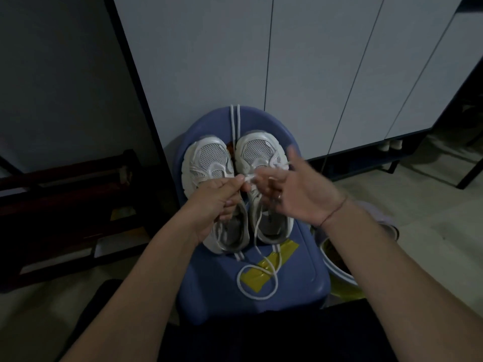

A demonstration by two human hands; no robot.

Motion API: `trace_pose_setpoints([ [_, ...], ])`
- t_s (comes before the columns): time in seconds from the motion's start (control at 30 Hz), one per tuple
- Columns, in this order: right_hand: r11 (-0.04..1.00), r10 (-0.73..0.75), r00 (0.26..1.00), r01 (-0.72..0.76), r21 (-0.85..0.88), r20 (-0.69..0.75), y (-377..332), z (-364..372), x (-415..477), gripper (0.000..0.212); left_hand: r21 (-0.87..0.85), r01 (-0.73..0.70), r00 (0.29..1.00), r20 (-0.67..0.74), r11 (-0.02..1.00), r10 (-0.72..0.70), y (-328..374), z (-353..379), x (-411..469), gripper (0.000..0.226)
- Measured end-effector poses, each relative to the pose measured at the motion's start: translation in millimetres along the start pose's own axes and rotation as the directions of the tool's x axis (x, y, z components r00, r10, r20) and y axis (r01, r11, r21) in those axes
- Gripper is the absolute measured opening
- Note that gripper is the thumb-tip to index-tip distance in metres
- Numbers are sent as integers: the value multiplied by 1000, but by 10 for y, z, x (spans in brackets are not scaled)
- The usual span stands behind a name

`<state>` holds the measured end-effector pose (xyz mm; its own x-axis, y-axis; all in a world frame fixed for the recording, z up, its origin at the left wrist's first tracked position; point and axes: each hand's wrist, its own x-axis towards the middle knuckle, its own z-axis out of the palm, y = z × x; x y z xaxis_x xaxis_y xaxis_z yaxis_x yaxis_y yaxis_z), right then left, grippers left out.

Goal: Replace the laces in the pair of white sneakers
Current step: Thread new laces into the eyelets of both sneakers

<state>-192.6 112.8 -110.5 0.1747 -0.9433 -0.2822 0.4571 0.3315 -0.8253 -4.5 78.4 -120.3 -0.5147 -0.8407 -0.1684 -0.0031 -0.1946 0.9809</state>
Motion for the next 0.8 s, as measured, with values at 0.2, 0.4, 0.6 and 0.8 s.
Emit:
trace_pose_setpoints([
  [0.2, 802, -161, 986, 113, -587, -31, 235, 178, 102, 38, 89, 31, 999, 32, 996, -34, -53, 123, -6, 27],
  [0.4, 722, -228, 966, 81, -687, -125, 56, 57, 22, 32, 1, 62, 995, 80, 998, -62, -22, -4, 23, 29],
  [0.6, 931, -346, 826, 245, -269, -445, -173, -181, 179, 29, -25, 81, 983, 167, 996, -76, 34, -43, 64, 27],
  [0.8, 903, -357, 717, 428, -26, -599, -289, -192, 362, 32, -31, 63, 983, 172, 998, -57, 85, -51, 118, 25],
])
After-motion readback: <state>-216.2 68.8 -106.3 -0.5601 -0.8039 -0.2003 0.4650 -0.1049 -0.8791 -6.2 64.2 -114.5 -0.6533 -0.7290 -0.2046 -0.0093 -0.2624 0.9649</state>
